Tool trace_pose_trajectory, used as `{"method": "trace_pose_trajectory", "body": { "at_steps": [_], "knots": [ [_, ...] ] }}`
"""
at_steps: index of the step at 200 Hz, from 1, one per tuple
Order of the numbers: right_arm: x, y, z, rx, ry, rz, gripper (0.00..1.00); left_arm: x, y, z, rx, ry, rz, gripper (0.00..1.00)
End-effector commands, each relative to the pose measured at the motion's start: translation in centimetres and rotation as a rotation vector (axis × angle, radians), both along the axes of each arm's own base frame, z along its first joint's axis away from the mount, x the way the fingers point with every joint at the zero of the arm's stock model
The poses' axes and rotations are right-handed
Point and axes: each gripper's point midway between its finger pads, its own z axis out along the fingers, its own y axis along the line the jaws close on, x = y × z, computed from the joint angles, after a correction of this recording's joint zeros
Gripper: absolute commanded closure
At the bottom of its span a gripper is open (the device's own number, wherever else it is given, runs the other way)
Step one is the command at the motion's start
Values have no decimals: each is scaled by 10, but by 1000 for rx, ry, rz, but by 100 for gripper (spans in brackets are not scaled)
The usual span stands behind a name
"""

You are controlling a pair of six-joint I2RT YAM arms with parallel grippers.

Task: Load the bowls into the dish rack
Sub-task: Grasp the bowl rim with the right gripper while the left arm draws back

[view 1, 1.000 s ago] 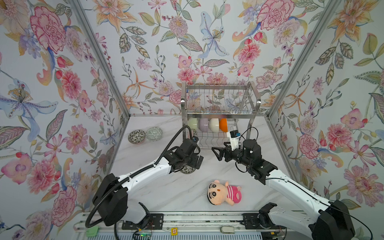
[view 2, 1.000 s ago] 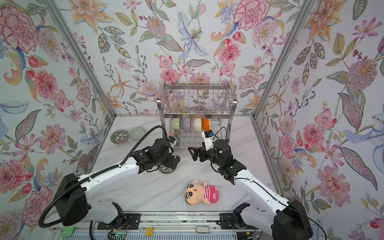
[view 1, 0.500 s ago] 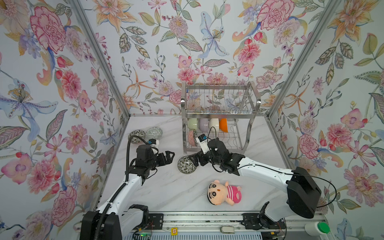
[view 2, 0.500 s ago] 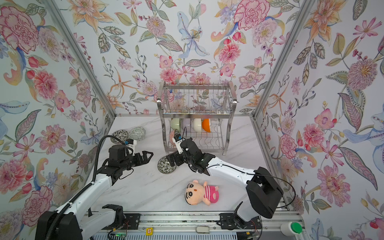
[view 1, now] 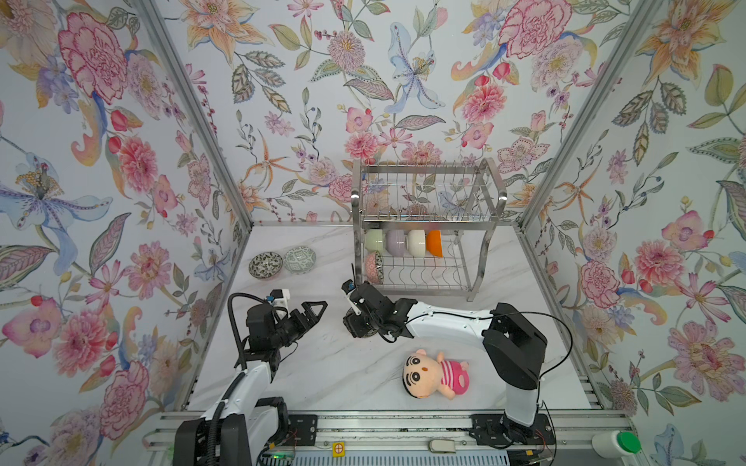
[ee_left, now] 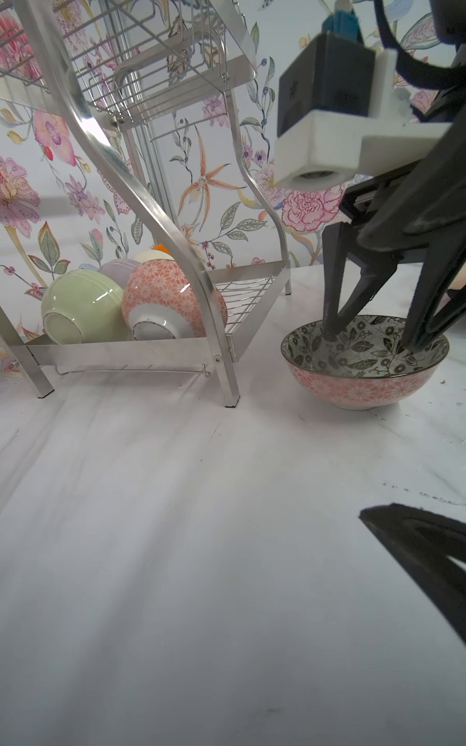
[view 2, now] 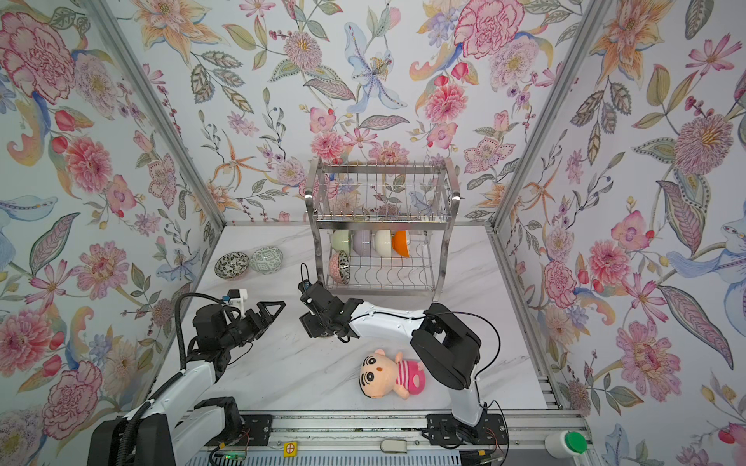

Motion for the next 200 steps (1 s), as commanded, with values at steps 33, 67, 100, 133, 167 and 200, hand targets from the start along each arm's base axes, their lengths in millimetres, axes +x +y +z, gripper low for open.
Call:
{"method": "trace_pose_trajectory", "body": {
  "at_steps": [33,67,100,133,167,200],
  "knots": [
    [-7,6,-27,-100,63,-8,51,-3,2,0,12,-13,-10,1],
    [-11,8,-35,-114,93,5,65,-3,4,-4,45,-2,-6,1],
    [-13,7,-40,-133,106,12,69,-4,6,-7,71,8,-4,1],
    [-16,5,-42,-153,117,13,79,-4,8,-7,97,9,-2,1],
    [-15,-3,-31,-141,106,1,91,-5,8,-5,104,8,-1,1],
    [-11,-12,-7,-91,103,-9,100,-4,-4,-5,130,7,-27,1]
  ]
}}
